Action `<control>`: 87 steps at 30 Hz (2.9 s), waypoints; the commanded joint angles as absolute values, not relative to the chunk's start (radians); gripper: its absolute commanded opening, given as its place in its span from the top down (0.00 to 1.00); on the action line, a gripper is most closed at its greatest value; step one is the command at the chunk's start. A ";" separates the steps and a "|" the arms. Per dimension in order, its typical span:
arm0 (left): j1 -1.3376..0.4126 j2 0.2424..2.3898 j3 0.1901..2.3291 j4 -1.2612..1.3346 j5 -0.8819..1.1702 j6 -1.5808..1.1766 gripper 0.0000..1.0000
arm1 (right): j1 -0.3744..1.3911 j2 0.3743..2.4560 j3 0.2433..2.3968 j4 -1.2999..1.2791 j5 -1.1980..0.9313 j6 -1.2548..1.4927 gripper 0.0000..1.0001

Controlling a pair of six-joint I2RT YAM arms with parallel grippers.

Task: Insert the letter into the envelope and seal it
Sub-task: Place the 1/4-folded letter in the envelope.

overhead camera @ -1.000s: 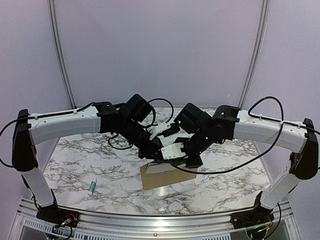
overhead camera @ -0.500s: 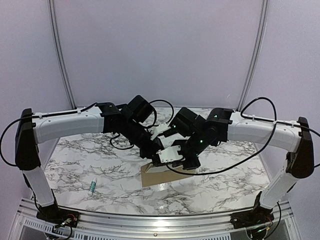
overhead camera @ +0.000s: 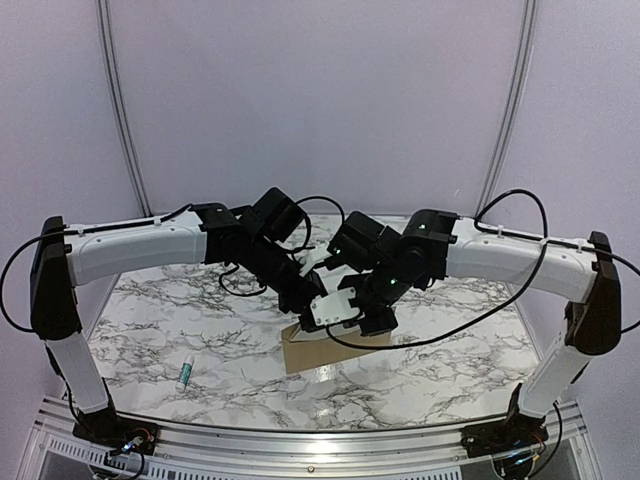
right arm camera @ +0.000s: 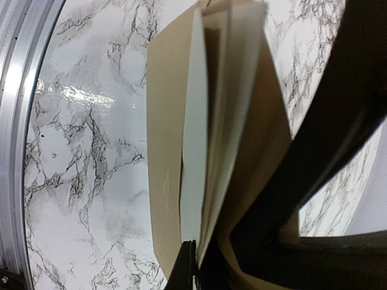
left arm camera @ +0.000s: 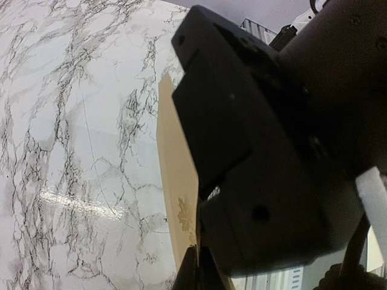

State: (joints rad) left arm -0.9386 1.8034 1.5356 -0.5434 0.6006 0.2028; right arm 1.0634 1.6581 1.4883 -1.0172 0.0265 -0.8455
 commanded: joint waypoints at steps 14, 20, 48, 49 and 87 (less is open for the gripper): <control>-0.925 1.839 1.568 -0.529 0.619 0.169 1.00 | 1.114 1.698 1.537 -1.032 0.203 -0.848 1.00; -0.918 1.833 1.566 -0.525 0.652 0.167 1.00 | 1.094 1.640 1.566 -1.033 0.044 -0.831 0.79; -0.903 1.820 1.541 -0.491 0.696 0.175 1.00 | 0.951 1.609 1.446 -0.956 -0.094 -0.846 1.00; -0.903 1.824 1.544 -0.491 0.696 0.174 1.00 | 0.954 1.630 1.468 -0.983 -0.083 -0.851 1.00; -0.883 1.871 1.585 -0.499 0.692 0.135 1.00 | 1.064 1.728 1.556 -1.111 0.217 -0.909 1.00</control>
